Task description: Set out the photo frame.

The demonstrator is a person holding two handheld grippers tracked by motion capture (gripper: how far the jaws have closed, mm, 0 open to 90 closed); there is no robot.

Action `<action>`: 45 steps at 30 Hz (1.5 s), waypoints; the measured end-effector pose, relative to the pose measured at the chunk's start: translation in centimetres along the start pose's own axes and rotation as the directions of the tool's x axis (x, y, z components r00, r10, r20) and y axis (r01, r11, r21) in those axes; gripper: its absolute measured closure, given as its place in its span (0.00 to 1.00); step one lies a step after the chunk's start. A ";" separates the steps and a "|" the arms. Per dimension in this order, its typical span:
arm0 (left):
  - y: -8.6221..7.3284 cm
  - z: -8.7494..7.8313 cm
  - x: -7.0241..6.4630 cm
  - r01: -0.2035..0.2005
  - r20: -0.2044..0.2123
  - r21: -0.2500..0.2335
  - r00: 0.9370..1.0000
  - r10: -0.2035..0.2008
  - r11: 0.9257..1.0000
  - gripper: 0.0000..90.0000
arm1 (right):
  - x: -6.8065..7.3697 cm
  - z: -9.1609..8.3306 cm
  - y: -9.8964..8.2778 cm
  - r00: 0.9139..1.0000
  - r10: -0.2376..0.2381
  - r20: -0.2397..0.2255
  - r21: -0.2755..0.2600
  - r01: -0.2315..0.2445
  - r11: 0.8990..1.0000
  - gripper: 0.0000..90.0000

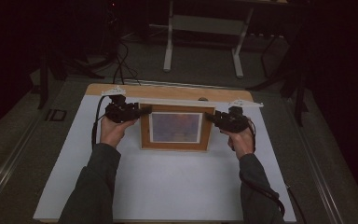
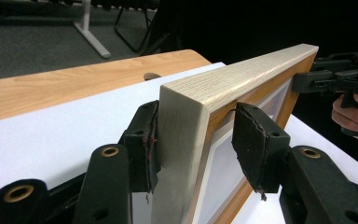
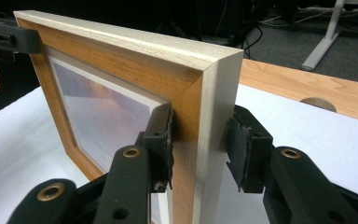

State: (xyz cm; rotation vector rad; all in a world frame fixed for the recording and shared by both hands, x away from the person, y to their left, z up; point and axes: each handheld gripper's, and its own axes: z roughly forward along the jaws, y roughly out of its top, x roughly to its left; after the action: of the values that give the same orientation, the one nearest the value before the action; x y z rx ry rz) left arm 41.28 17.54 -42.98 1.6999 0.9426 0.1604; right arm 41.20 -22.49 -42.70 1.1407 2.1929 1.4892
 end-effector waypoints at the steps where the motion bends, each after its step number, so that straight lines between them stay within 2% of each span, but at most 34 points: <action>1: 0.0 0.0 0.0 0.005 0.002 0.003 1.000 -0.005 1.000 0.59 | 0.0 0.0 0.0 1.000 0.000 0.001 0.003 0.000 1.000 0.70; 11: 0.0 0.1 -0.5 0.052 0.026 0.033 0.998 -0.053 0.998 0.59 | 0.1 -0.7 -0.2 1.000 0.013 0.004 0.018 -0.013 1.000 0.70; 23: -0.8 -0.1 -0.5 0.090 0.052 0.011 0.995 -0.090 0.996 0.60 | 0.0 -1.1 -0.4 1.000 0.009 -0.007 0.021 -0.009 1.000 0.70; 35: -0.8 -0.2 -1.0 0.066 0.022 0.019 0.998 -0.066 0.998 0.60 | 0.0 -1.0 -0.3 1.000 0.004 -0.007 0.030 -0.004 1.000 0.68; 45: -0.9 -0.3 -1.3 0.042 -0.001 0.032 0.999 -0.042 0.999 0.58 | 0.1 -0.9 -0.2 1.000 -0.013 0.013 0.035 0.012 0.999 0.61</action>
State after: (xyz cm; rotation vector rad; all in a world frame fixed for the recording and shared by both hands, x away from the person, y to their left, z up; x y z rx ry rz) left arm 39.77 16.95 -43.13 1.7080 0.9846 0.1183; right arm 40.51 -23.12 -42.46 1.1425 2.2217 1.4394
